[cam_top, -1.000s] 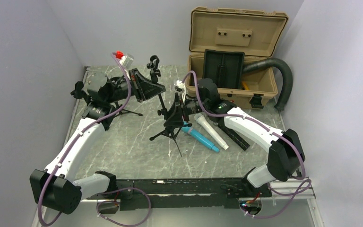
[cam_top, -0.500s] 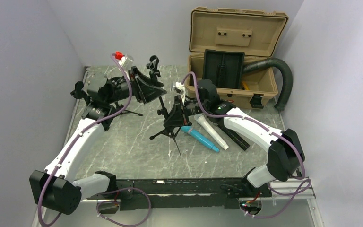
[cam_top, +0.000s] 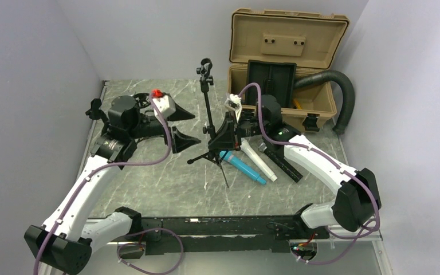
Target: Remove the microphone from the stand
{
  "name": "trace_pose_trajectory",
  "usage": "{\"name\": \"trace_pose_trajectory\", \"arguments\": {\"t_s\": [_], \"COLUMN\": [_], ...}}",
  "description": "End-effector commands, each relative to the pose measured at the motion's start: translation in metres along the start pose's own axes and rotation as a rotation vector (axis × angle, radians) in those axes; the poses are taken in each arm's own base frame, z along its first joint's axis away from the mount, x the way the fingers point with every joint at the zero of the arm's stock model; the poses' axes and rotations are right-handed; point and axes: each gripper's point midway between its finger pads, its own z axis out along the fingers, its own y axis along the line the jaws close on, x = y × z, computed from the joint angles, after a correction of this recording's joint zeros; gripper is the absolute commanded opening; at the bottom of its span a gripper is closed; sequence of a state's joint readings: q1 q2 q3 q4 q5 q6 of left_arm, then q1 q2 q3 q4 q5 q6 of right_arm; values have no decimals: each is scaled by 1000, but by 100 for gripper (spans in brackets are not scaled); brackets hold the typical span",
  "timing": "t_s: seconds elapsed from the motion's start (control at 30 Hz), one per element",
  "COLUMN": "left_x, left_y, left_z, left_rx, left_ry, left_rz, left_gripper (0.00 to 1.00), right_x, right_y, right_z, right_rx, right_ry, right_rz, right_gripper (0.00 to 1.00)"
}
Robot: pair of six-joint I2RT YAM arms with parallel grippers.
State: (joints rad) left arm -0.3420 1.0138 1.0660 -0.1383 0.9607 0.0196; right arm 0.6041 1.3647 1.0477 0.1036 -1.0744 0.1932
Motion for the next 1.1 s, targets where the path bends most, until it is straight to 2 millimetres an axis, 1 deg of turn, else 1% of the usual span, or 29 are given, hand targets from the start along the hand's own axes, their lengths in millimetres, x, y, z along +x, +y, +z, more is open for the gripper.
{"name": "trace_pose_trajectory", "arguments": {"t_s": [0.0, 0.13, 0.2, 0.4, 0.47, 0.77, 1.07], "left_x": [11, 6, 6, 10, 12, 19, 15], "left_y": [-13, -13, -12, -11, -11, -12, -12], "left_z": [5, 14, 18, 29, 32, 37, 43], "left_rx": [53, 55, 60, 74, 84, 101, 113], "left_ry": [92, 116, 130, 165, 172, 185, 178], "left_rz": [192, 243, 257, 279, 276, 274, 266], "left_gripper": [91, 83, 77, 58, 54, 46, 46], "right_x": [-24, -22, -21, -20, -20, -21, -19], "right_y": [23, 22, 21, 20, 20, 19, 16], "right_z": [-4, -6, -7, -12, -13, -15, -16], "right_rx": [-71, -68, -64, -47, -44, -40, -33], "right_ry": [-53, -54, -55, -62, -65, -71, -70], "right_rz": [-95, -84, -82, -86, -89, -88, -81], "right_gripper": [0, 0, 0, 0, 0, 0, 0]}}
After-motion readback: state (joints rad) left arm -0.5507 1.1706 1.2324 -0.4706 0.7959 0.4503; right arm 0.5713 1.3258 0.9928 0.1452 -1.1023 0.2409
